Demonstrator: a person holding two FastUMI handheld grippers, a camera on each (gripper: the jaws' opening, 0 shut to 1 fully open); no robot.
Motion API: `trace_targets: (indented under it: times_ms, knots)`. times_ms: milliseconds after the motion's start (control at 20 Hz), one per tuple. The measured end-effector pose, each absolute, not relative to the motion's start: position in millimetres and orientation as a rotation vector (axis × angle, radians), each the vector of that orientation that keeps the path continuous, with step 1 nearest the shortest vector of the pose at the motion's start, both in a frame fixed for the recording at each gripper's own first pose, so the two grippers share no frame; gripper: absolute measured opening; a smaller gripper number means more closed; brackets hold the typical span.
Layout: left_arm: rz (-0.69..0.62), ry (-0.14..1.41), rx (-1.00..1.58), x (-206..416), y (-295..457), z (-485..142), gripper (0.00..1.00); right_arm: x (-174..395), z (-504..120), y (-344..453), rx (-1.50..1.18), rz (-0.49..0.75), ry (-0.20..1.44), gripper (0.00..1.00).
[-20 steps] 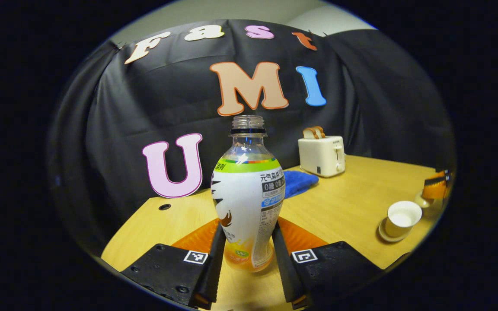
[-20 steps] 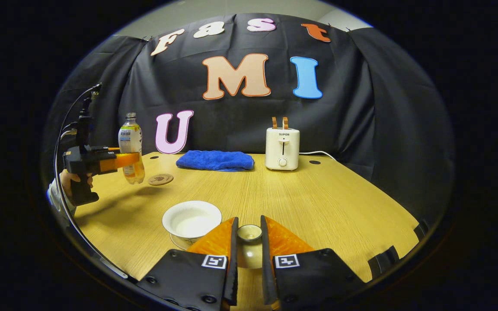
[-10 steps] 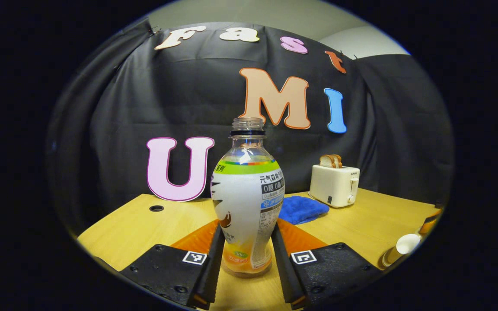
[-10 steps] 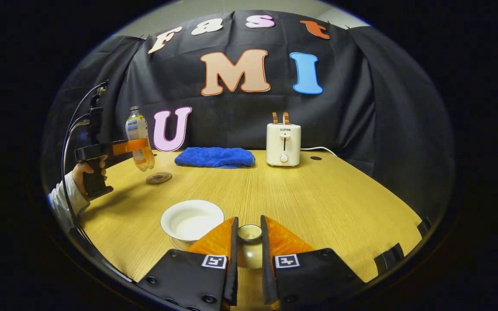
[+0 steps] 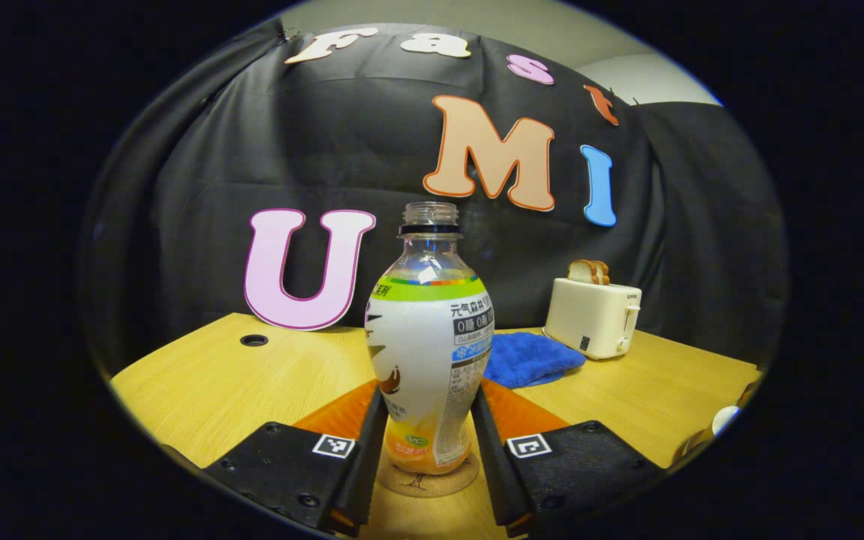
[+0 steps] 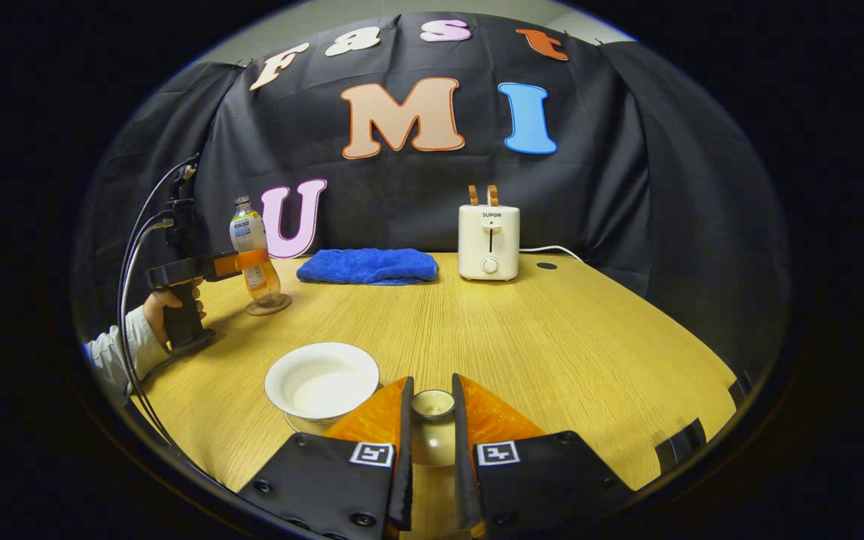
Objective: Open the teacup lid with one hand, grasp the water bottle and pour water into the teacup with the other hand; after pouring, place the water bottle on the coaster and then close the teacup lid.
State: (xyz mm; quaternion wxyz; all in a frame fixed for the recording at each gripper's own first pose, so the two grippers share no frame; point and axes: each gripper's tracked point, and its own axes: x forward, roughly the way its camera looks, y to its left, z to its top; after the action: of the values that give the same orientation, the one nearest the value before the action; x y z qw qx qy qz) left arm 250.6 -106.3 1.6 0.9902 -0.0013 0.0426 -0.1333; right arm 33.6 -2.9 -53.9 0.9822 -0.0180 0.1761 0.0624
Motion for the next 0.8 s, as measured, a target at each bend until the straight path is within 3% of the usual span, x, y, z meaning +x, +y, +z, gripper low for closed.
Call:
trace_targets:
  times_ms: [550, 750, 800]
  knots:
    - [-0.263, 0.116, -0.018, 244, -103, -10, 0.66, 36, -54, 5, -0.031, 0.140, 0.353, 0.26]
    - [-0.260, 0.118, -0.012, 240, -101, -10, 0.74, 33, -53, 8, -0.031, 0.143, 0.349, 0.26]
    - [-0.261, 0.117, -0.009, 239, -101, -10, 0.81, 34, -52, 8, -0.031, 0.142, 0.348, 0.26]
